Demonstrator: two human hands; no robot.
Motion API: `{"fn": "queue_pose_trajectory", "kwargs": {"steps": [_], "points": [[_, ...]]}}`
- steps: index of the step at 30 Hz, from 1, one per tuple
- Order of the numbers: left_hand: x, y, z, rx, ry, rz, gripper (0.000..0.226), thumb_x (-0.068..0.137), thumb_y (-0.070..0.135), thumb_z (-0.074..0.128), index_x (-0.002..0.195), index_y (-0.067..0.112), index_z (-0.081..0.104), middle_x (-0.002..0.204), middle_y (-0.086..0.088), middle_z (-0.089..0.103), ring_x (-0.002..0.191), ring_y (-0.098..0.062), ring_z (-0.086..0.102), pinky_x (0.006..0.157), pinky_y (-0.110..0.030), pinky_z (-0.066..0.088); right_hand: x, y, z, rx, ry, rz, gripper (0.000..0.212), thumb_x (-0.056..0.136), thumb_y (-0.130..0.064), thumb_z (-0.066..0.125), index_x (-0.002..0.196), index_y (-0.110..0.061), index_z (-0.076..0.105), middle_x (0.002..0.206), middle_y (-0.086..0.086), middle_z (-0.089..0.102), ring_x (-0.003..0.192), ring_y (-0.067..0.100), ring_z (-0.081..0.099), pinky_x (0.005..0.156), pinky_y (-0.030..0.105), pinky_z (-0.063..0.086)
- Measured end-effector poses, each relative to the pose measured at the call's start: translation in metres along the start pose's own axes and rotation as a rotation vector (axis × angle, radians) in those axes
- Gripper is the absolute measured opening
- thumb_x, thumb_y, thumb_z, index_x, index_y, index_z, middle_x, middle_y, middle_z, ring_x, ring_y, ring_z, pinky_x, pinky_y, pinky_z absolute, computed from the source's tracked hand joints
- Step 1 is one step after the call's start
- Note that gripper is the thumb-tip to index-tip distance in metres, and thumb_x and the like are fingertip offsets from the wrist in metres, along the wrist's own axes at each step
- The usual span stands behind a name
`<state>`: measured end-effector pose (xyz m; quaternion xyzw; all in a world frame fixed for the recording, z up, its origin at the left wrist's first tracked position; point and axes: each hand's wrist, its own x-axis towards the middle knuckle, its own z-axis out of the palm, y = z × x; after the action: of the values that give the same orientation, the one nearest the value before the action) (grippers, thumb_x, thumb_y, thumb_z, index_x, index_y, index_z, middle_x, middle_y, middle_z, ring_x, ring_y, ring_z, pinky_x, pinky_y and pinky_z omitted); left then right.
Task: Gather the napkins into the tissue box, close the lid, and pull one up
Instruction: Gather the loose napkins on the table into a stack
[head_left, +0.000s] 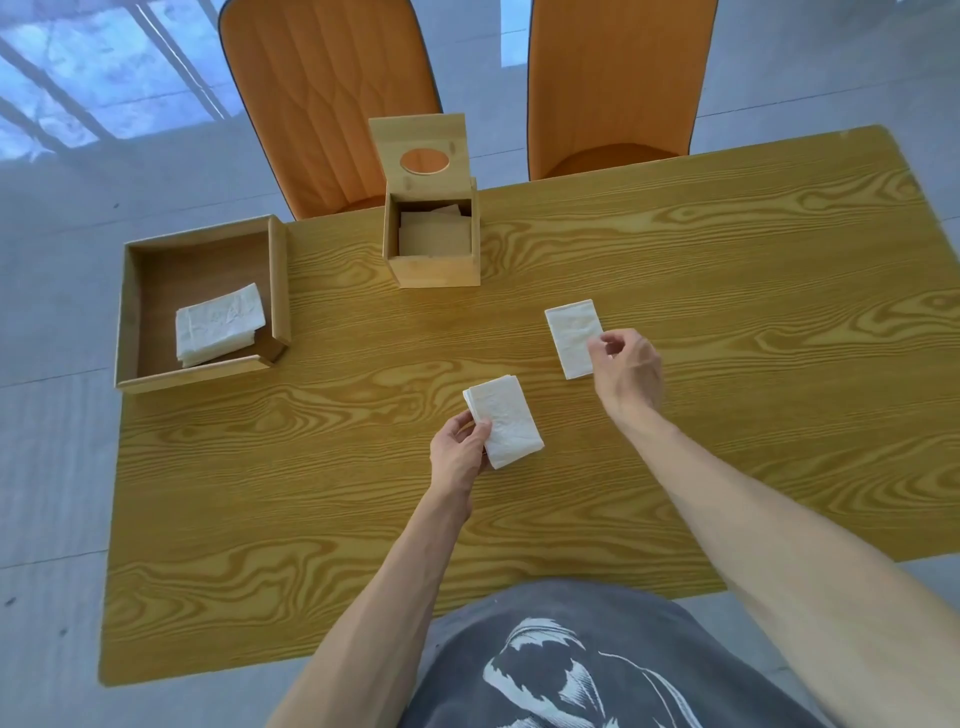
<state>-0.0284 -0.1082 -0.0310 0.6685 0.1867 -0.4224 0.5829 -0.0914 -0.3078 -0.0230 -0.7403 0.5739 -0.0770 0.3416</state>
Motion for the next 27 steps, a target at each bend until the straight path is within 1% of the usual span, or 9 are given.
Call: {"fn": "queue_pose_trajectory", "kwargs": {"steps": [4,6,8,13,16,19,22,25,27], "points": [[0.003,0.004,-0.001,-0.020,0.004,0.001,0.035,0.095,0.015,0.063,0.129,0.009,0.056,0.102,-0.004,0.073,0.091,-0.021,0.071,0.084,-0.042,0.059,0.009,-0.004,0.000,-0.125,-0.035,0.048,0.035,0.096,-0.043,0.054,0.116,-0.015,0.062,0.115,0.006,0.063,0.087,0.018,0.055,0.068,0.031,0.044],[0.004,0.006,-0.001,-0.027,0.001,0.000,0.032,0.095,0.015,0.063,0.127,0.010,0.056,0.101,-0.004,0.073,0.088,-0.019,0.071,0.081,-0.039,0.060,0.011,-0.004,0.002,-0.179,-0.065,0.091,0.039,0.096,-0.046,0.054,0.119,-0.015,0.059,0.121,0.009,0.058,0.093,0.023,0.059,0.074,0.035,0.048],[0.005,0.007,-0.001,-0.025,0.002,-0.005,0.031,0.095,0.015,0.063,0.126,0.011,0.056,0.099,-0.003,0.073,0.084,-0.017,0.071,0.077,-0.036,0.060,0.011,-0.004,0.004,-0.211,-0.089,0.131,0.040,0.096,-0.047,0.054,0.118,-0.015,0.057,0.124,0.010,0.053,0.102,0.026,0.060,0.080,0.036,0.047],[0.007,0.008,-0.002,-0.018,0.007,-0.017,0.033,0.095,0.016,0.063,0.127,0.012,0.056,0.098,-0.002,0.074,0.082,-0.016,0.071,0.075,-0.035,0.060,0.011,-0.003,0.008,-0.208,-0.088,0.164,0.032,0.093,-0.042,0.061,0.112,-0.016,0.058,0.123,0.010,0.051,0.107,0.028,0.058,0.082,0.038,0.048],[0.008,0.007,-0.002,-0.016,0.006,-0.020,0.034,0.095,0.017,0.064,0.128,0.011,0.056,0.097,-0.003,0.074,0.083,-0.017,0.071,0.078,-0.038,0.060,0.009,-0.002,0.012,-0.149,-0.060,0.126,0.025,0.092,-0.033,0.063,0.110,-0.017,0.059,0.113,0.005,0.062,0.097,0.024,0.062,0.080,0.039,0.052],[0.007,0.008,-0.002,-0.016,0.006,-0.023,0.035,0.095,0.017,0.064,0.128,0.012,0.056,0.098,-0.004,0.074,0.084,-0.018,0.071,0.082,-0.040,0.059,0.002,-0.002,0.012,-0.018,-0.053,0.116,0.021,0.092,-0.026,0.063,0.111,-0.016,0.061,0.102,-0.001,0.069,0.086,0.019,0.065,0.073,0.034,0.052],[0.006,0.008,-0.003,-0.021,0.007,-0.028,0.036,0.095,0.018,0.063,0.129,0.011,0.057,0.103,-0.007,0.074,0.085,-0.020,0.071,0.079,-0.038,0.060,-0.006,-0.001,0.013,0.290,-0.113,0.141,0.018,0.092,-0.020,0.067,0.110,-0.015,0.065,0.101,0.000,0.072,0.081,0.016,0.069,0.072,0.034,0.060],[0.002,0.008,-0.004,-0.039,0.013,-0.040,0.035,0.096,0.017,0.062,0.130,0.011,0.057,0.102,-0.008,0.073,0.082,-0.019,0.070,0.073,-0.035,0.059,-0.022,-0.002,0.006,0.633,-0.269,0.226,0.017,0.090,-0.015,0.071,0.106,-0.013,0.066,0.098,0.003,0.073,0.075,0.017,0.072,0.063,0.025,0.060],[-0.001,0.007,-0.003,-0.046,0.014,-0.046,0.035,0.096,0.018,0.061,0.131,0.011,0.057,0.099,-0.006,0.072,0.082,-0.018,0.069,0.066,-0.032,0.058,-0.033,0.000,0.003,0.707,-0.429,0.228,0.020,0.087,-0.012,0.074,0.105,-0.011,0.067,0.099,0.005,0.074,0.076,0.017,0.072,0.062,0.024,0.060]]}}
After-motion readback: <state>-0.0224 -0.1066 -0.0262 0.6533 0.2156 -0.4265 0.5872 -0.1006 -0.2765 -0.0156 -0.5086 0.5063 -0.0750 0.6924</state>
